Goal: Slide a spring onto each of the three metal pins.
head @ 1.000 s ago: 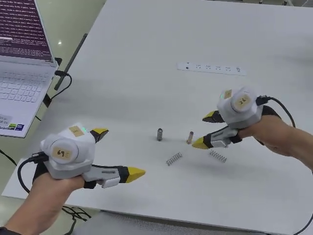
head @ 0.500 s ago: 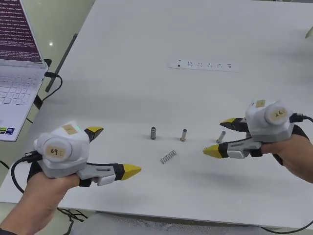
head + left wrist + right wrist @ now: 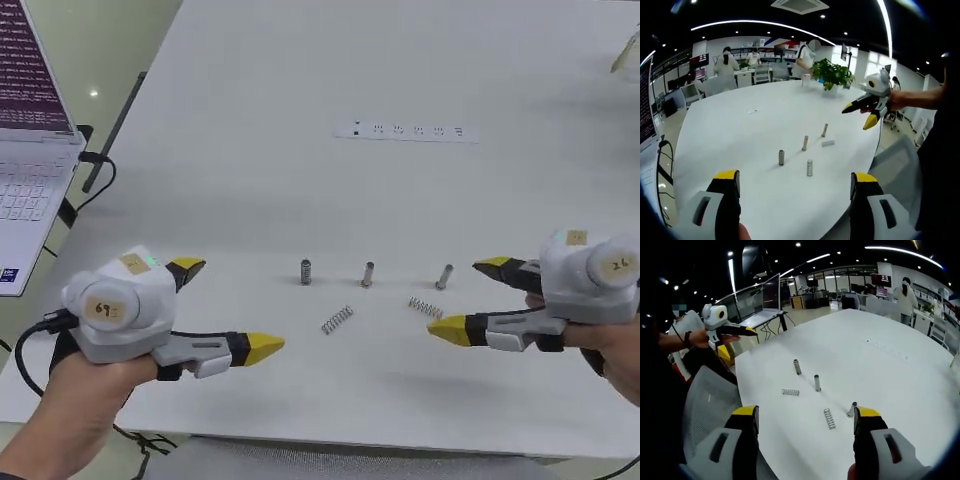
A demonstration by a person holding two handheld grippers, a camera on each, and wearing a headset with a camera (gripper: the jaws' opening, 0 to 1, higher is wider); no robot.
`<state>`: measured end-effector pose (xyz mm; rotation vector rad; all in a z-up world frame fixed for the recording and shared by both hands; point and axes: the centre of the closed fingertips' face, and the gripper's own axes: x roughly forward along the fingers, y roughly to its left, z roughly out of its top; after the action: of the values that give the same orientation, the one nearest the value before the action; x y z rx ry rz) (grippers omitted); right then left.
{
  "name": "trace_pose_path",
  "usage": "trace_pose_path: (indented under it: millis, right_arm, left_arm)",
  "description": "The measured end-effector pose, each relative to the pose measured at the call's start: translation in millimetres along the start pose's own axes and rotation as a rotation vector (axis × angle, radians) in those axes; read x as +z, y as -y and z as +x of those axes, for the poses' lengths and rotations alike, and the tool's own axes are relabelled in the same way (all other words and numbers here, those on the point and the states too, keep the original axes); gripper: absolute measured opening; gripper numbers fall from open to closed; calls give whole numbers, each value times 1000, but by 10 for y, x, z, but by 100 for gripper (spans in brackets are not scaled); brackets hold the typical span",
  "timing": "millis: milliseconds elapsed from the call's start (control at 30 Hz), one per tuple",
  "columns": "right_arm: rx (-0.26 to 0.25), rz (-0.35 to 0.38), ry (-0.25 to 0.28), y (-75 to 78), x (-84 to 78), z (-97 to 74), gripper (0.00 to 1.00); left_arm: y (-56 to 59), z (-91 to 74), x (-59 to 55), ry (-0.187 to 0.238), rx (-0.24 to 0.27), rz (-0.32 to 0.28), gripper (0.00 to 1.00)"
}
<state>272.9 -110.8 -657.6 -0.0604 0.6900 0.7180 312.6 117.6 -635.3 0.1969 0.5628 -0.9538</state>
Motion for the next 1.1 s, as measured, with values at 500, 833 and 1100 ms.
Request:
trace_pose_path:
  millis: [500, 833, 1100]
  right_arm:
    - [-38, 39, 49, -24, -141, -224, 84]
    - [-26, 56, 50, -69, -247, -239, 87]
    - [-31, 59, 54, -63, -238, -241, 86]
  left_arm:
    - [21, 12, -11, -4, -9, -2, 89]
    - [7, 38, -19, -3, -13, 1, 89]
    - [30, 66, -19, -10, -26, 12, 89]
